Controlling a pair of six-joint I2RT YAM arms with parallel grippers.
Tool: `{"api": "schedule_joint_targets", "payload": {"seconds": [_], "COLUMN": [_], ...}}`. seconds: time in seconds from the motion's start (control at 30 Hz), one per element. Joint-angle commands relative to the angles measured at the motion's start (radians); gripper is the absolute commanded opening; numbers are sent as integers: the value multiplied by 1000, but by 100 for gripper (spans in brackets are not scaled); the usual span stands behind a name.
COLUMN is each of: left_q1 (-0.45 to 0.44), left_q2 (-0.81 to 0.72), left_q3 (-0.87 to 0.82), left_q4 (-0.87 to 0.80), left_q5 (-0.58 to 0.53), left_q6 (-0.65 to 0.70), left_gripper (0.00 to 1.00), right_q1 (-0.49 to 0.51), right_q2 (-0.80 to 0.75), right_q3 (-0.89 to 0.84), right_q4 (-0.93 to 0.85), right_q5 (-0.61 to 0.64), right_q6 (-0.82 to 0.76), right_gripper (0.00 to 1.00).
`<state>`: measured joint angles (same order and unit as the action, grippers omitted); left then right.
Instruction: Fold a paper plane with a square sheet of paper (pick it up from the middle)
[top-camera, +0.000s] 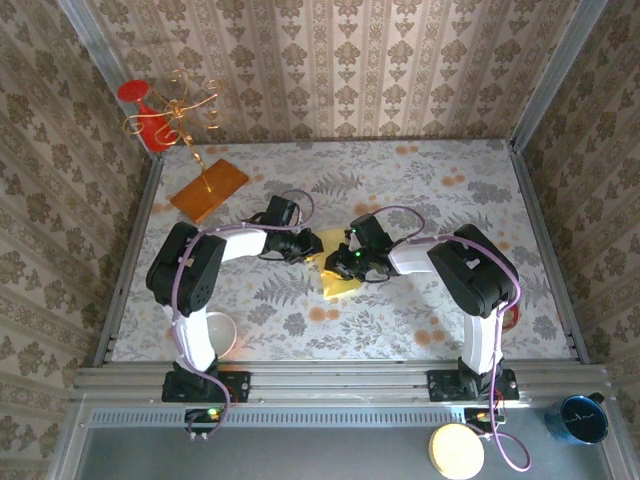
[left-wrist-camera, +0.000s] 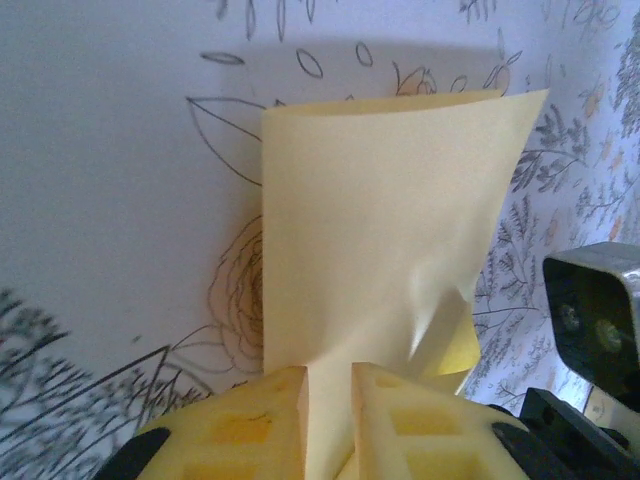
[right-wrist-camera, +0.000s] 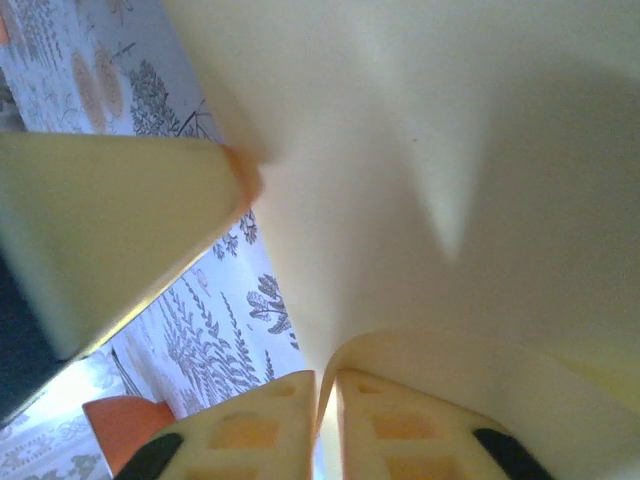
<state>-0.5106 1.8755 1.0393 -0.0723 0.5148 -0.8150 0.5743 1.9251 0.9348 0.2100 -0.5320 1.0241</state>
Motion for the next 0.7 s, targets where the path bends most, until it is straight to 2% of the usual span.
{"api": "schedule_joint_targets", "payload": {"seconds": [0.0,0.13,0.37,0.47,0.67], "left_q1": [27,48,45,14,-58], "left_q2": [-94,-157,-238,-250,-243], "left_q3": [8,-38,-109,-107,-93], "left_q4": [-44,-52,-47,-70,-97], "left_q5": [-56,-104,-136,-147,-163], "left_q6": [22,16,11,29,43], "left_gripper": [20,23,25,25,17], "right_q1": [4,4,4,2,2], "right_q2": [27,26,23,22,18], "right_q3": [-4,0,-4,-11,-19], "right_q4": [-78,-72,-59,-57,-64], "right_q5": [25,19,19,26,39], "right_q6": [-5,-2,-2,-3,-2], "right_gripper": [25,33,34,31,17]}}
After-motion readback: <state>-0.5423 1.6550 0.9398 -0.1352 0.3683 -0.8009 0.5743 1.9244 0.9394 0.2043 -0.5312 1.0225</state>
